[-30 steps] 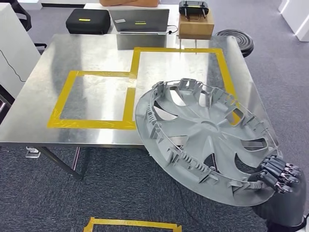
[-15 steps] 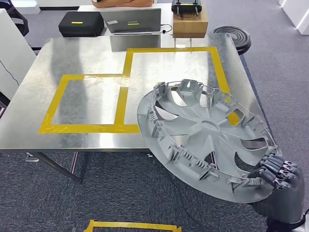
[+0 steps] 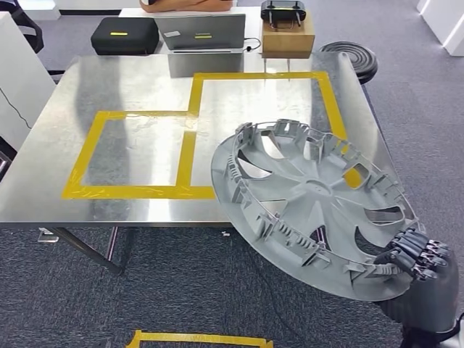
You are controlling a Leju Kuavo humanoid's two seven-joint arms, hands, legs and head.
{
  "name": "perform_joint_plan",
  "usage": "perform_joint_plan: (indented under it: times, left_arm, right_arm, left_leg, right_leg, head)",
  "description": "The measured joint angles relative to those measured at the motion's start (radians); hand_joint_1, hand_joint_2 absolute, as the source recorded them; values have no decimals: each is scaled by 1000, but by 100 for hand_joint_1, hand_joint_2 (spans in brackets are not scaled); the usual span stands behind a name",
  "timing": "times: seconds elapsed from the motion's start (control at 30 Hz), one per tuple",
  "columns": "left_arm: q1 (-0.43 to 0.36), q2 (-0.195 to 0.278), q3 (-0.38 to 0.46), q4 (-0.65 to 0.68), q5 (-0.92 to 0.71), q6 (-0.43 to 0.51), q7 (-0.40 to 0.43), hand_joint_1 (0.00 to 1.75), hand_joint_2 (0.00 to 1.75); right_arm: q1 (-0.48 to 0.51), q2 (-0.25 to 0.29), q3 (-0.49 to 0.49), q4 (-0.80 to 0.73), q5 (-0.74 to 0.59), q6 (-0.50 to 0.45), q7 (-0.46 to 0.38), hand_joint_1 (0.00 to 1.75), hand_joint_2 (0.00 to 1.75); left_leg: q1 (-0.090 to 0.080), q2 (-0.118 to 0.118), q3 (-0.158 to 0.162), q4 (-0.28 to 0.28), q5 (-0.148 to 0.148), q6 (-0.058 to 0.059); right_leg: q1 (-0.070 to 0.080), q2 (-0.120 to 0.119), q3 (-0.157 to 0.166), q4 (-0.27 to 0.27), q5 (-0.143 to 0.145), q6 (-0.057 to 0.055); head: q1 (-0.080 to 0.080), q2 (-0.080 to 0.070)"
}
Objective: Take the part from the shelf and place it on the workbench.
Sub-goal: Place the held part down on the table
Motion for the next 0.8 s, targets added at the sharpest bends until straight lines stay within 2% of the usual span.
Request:
perform_joint_plan:
  times: [0.13, 0.3, 0.43, 0.57, 0.8]
  left_arm:
    - [0, 1, 0, 0, 0, -3, 1, 0, 0]
    - [0, 4, 0, 0, -9, -16, 5, 0, 0]
    - [0, 7, 0, 0, -18, -26, 9, 0, 0]
    - [0, 8, 0, 0, -26, -29, 18, 0, 0]
    - [-2, 8, 0, 0, -39, -31, 32, 0, 0]
  right_arm:
    - [-4, 0, -20, 16, -24, 59, 38, 175, 175]
    - [-41, -8, -110, 110, -121, 220, 84, 175, 175]
    - [-116, -36, -204, 243, -164, 356, 124, 175, 175]
    - [-199, -74, -271, 376, -160, 438, 164, 175, 175]
    - [-352, -147, -285, 601, -106, 539, 223, 175, 175]
  left_leg:
    - [-1, 0, 0, 0, 0, 1]
    - [-2, 0, 1, 0, -1, 1]
    - [-3, 0, 1, 1, -1, 1]
    - [-3, 0, 1, 2, -1, 1]
    - [-3, 0, 3, 3, -1, 1]
  right_leg:
    - [0, 0, 1, -1, 0, 0]
    - [-1, -1, 2, -2, 1, 2]
    - [-3, -1, 2, -2, 2, 4]
    - [-3, -1, 3, -2, 3, 5]
    - [-3, -1, 3, -2, 3, 5]
  head:
    - [0, 0]
    - [0, 0]
    - [0, 0]
    - [0, 0]
    - [0, 0]
